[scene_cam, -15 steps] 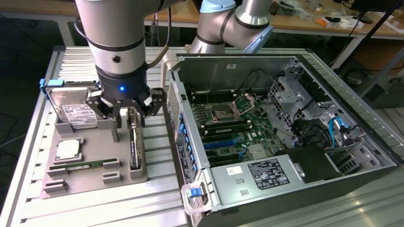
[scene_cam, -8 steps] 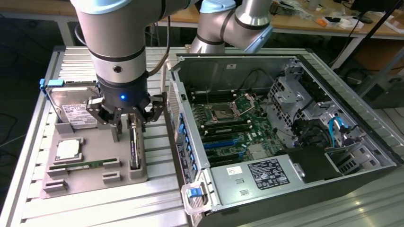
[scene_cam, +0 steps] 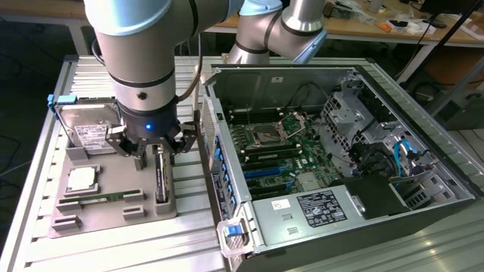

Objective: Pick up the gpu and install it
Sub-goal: 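Pick up the gpu and move the gpu toward the slot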

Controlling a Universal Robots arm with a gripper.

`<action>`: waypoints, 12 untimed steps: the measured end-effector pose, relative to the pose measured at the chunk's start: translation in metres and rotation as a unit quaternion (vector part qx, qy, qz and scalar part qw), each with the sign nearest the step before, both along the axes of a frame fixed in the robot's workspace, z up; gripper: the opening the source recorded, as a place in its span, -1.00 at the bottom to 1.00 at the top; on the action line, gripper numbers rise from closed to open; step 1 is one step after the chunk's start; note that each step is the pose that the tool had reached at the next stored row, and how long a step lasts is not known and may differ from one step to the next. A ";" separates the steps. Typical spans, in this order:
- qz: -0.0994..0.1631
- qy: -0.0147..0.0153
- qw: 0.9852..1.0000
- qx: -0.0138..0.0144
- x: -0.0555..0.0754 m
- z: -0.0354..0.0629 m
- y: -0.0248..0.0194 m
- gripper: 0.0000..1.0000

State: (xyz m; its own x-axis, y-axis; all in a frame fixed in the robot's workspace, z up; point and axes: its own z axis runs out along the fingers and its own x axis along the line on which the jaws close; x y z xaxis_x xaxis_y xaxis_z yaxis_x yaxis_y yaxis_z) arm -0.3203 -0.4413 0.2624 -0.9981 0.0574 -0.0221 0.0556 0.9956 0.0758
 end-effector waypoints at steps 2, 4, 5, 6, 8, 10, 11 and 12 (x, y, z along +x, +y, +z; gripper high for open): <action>0.000 0.000 1.000 0.000 0.000 -0.0046 -0.0005 0.08; 0.000 0.000 1.000 0.000 0.000 -0.0082 -0.0010 0.08; 0.000 0.000 1.000 0.000 0.000 -0.0094 -0.0010 0.08; 0.000 0.000 1.000 0.000 0.000 -0.0096 -0.0010 0.08; 0.000 0.000 1.000 0.000 0.000 -0.0096 -0.0011 0.08; 0.000 0.000 1.000 0.000 0.000 -0.0100 -0.0010 0.08; 0.000 0.000 1.000 0.000 0.000 -0.0115 -0.0010 0.08; 0.000 0.000 1.000 0.000 0.000 -0.0130 -0.0010 0.08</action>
